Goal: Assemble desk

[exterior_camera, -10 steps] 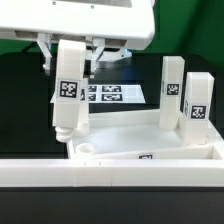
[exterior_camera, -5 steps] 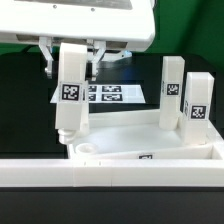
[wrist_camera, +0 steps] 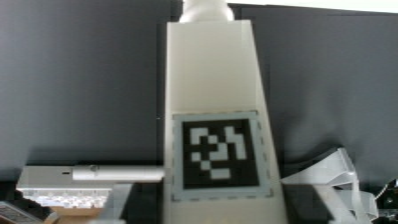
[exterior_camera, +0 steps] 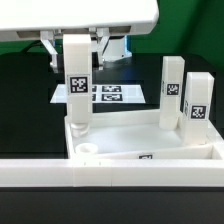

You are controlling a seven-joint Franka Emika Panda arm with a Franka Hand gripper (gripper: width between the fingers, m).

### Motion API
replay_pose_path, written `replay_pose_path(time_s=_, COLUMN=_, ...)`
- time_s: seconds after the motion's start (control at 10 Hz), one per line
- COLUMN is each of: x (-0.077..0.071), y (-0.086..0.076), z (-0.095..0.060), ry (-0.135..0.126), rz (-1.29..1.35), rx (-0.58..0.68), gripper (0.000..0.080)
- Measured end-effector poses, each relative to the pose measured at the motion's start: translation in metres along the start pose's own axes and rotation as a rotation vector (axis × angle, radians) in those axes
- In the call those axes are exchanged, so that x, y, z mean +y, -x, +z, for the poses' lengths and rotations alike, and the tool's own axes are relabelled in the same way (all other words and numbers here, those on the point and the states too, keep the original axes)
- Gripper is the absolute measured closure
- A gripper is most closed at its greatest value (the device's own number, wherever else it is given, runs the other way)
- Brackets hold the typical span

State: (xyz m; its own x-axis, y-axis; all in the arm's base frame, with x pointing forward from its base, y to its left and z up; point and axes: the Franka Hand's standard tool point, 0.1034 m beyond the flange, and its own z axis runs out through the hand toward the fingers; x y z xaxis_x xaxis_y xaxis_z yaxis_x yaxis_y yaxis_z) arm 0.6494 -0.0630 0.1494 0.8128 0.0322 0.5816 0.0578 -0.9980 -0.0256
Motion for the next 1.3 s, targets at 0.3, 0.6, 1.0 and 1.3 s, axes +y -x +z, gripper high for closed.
replay_pose_path(time_s=0.3, x=-0.001, y=0.002, z=0.001, ry=-0.001, rz=0.000, rx=-0.003, gripper=0.0509)
replay_pose_path(time_s=0.6, x=-0.001, y=0.025, z=0.002, ry=0.009, rz=-0.004, rx=-0.013, gripper=0.0509)
replay_pose_path(time_s=1.0, x=-0.001, y=0.029, z=0.003, ry=0.008, rz=-0.004, rx=-0.022, gripper=0.0509)
replay_pose_path(time_s=1.3, x=-0.008, y=0.030, z=0.006, ry=0.006, rz=-0.095, rx=-0.012, gripper=0.0509)
